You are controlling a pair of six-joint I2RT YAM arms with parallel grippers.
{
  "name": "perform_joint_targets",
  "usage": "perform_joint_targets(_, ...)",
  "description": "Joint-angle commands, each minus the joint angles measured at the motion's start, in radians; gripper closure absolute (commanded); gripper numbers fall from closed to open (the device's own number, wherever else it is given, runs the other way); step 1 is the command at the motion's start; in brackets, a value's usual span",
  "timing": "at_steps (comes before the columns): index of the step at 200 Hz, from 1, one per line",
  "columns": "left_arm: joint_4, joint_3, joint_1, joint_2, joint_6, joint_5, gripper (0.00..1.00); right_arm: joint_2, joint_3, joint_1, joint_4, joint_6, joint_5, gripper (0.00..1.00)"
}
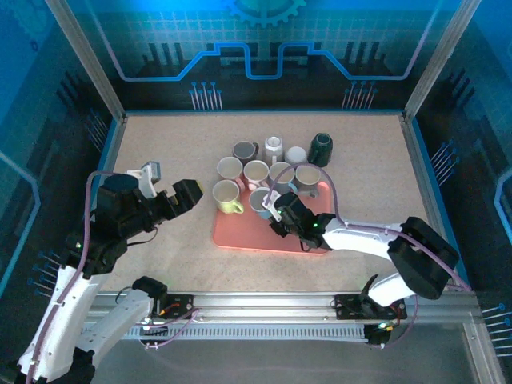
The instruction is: Turn the mug right side up
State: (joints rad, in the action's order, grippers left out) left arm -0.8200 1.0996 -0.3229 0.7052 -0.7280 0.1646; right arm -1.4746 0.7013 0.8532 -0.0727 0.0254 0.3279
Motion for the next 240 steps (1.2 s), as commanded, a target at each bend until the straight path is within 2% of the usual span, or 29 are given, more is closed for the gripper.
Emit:
perform_joint_targets(1,-0.018,0.029,-0.004,0.001,-0.003,0.016,0.01,-0.039,0.032,-0.011,-0.113,0.031,-0.024,0.98)
perform_joint_targets(65,-0.03,0.03,-0.004,0.007,0.007,0.016,0.01,-0.115,0.094,-0.011,-0.11,0.048,-0.061,0.83)
perform_joint_targets(110,-0.022,0.014,-0.003,0.005,0.002,0.015,0.01,-0.103,0.088,-0.011,-0.085,0.071,-0.05,0.63)
perform_joint_targets(148,-0.047,0.022,-0.004,0.023,0.022,-0.004,0.01,-0.019,0.075,-0.015,-0.042,0.064,-0.026,0.45)
perform_joint_targets(170,-0.086,0.066,-0.004,0.078,0.08,-0.038,0.01,0.083,0.075,-0.019,0.028,0.071,-0.013,0.41)
perform_joint_targets(198,-0.185,0.16,-0.007,0.251,0.152,-0.119,0.01,0.25,0.118,-0.023,0.211,0.084,-0.002,0.38)
perform_joint_targets(240,-0.113,0.24,-0.043,0.488,0.174,-0.279,0.01,0.406,0.287,-0.034,0.58,0.147,-0.016,0.36)
